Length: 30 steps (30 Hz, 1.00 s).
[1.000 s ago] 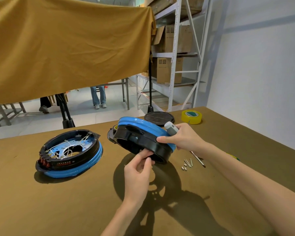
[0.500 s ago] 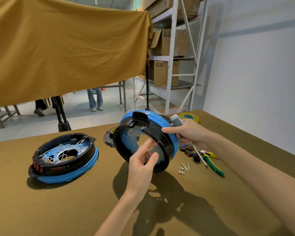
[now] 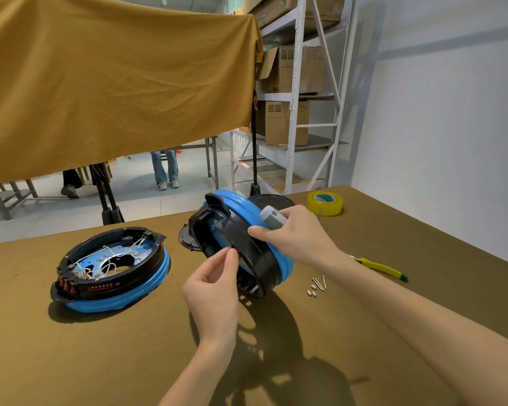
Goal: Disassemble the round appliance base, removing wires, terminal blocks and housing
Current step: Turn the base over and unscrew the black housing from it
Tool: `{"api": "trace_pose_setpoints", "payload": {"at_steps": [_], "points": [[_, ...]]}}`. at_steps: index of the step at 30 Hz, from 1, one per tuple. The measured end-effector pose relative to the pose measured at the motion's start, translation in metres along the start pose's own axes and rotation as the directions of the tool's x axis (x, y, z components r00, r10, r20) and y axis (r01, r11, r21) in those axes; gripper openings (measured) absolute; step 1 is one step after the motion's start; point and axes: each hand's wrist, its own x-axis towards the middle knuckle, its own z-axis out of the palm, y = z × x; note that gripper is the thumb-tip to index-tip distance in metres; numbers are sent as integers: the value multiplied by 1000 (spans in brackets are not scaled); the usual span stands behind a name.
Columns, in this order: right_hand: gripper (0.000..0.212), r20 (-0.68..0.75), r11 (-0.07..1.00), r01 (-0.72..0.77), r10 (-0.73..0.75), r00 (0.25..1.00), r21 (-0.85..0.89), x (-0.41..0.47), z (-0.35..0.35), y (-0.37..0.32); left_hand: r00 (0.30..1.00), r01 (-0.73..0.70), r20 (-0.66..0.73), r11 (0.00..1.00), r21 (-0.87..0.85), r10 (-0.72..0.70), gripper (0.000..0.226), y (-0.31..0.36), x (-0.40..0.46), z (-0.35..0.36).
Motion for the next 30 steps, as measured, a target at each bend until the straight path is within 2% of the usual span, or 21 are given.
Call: {"api": "trace_pose_setpoints", "payload": {"at_steps": [2,4,8,10,12,15,18,21,23,26,30], "points": [[42,-31,990,41,-46,998,-138,-4,9,-13,1000,-11,29,1000,-16,12,29,3,-4,-7],[38,10,980,90,-90,996,-179,-4,18,-24,995,-6,104,999,-36,10,47,3,-4,-14],[36,237,992,121,-124,963,30,1,30,-40,971,-1,239,999,52,-11,75,-2,4,-29],[40,297,992,92,-114,948,86,3,38,-42,973,38,227,998,45,-47,90,-3,6,-31],[44,342,988,47,-96,935,149,4,46,-40,984,72,163,997,-17,-68,96,-6,8,-31],[45,437,987,2,-72,897,159,4,52,-38,991,113,86,991,-76,-106,88,-9,14,-32],[50,568,985,-39,-63,821,167,5,51,-38,990,120,80,993,8,-120,68,-8,19,-36],[54,609,993,18,-86,788,117,5,50,-36,987,143,61,988,51,-146,36,-8,28,-43],[52,576,991,46,-110,810,126,3,49,-33,980,179,67,978,108,-186,28,-8,36,-49],[50,452,983,45,-123,884,180,3,43,-24,952,262,109,946,191,-286,14,-9,51,-67],[43,340,988,-34,-19,940,150,-3,34,3,918,322,142,903,283,-371,12,-11,66,-97]]}}
